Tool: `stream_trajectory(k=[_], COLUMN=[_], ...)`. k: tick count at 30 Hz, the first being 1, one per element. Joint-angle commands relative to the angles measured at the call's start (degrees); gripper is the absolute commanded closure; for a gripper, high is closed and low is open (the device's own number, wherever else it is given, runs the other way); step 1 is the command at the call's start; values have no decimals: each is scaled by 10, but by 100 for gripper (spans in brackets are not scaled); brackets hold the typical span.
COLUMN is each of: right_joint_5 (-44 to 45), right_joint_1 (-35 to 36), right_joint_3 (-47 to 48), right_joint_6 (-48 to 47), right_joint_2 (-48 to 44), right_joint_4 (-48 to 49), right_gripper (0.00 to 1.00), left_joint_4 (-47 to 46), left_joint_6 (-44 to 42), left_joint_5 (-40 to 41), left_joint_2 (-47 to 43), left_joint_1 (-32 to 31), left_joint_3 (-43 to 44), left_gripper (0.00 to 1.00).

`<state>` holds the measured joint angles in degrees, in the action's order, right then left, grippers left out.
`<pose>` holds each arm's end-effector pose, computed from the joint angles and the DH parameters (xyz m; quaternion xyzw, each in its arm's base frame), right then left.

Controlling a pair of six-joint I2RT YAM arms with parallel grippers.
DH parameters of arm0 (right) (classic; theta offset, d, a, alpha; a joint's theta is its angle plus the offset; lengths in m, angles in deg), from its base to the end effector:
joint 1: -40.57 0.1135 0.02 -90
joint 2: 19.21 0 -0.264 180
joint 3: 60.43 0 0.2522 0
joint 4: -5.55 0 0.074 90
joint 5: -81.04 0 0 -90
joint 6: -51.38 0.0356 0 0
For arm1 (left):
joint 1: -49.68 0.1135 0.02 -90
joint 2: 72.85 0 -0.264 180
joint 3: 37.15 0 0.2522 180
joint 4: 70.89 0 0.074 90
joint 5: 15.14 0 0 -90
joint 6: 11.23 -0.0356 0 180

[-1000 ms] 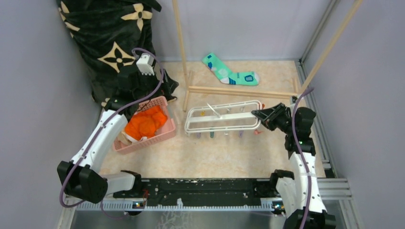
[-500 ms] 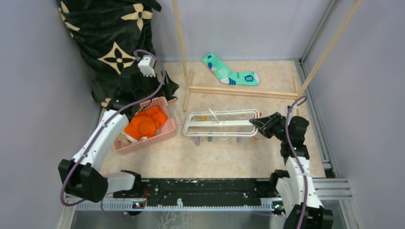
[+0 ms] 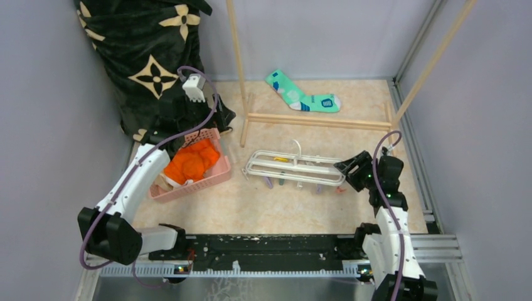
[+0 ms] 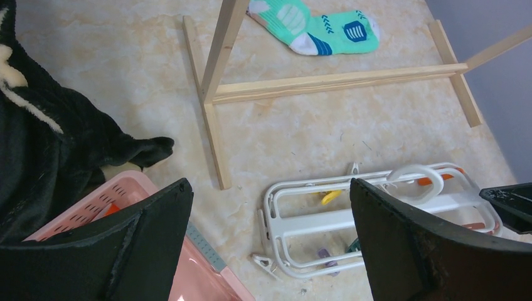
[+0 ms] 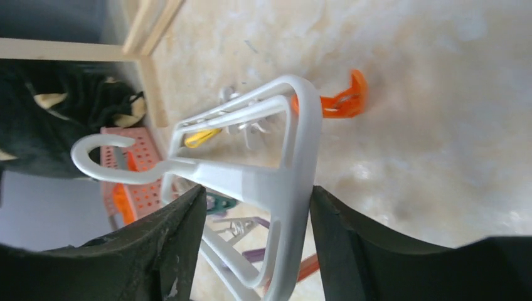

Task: Clip the underwear to the hanger
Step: Place the hanger at the center of the board, then move the hanger to the center of the board.

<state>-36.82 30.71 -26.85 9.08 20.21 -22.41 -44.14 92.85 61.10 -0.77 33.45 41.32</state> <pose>0.1552 -0.0101 0.1968 0.3128 0.8050 0.3491 0.3636 0.2772 -0.0895 0.3550 0.0837 0.8136 -0.2431 0.5215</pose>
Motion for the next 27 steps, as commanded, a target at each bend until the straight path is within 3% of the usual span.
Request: stream_trajectory(k=[1, 10, 15, 19, 22, 27], right_joint_5=[117, 254, 234, 200, 244, 433], right_joint_1=[0, 0, 0, 18, 124, 417], right_joint_3=[58, 98, 142, 229, 301, 382], right_joint_6=[-66, -79, -129, -163, -161, -116], right_joint_2=[-16, -25, -60, -38, 7, 96], right_joint_4=[-93, -192, -178, -186, -199, -205], right_gripper=[36, 23, 23, 23, 24, 25], left_joint_4=[-6, 2, 12, 48, 73, 126], left_joint_6=[-2, 1, 4, 16, 39, 72], left_joint_5=[-6, 23, 37, 100, 138, 182], left_joint_2=[4, 4, 2, 3, 4, 2], left_joint_1=[6, 8, 10, 12, 27, 59], left_joint_3=[-4, -5, -3, 1, -6, -12], left_gripper=[0, 0, 0, 0, 0, 0])
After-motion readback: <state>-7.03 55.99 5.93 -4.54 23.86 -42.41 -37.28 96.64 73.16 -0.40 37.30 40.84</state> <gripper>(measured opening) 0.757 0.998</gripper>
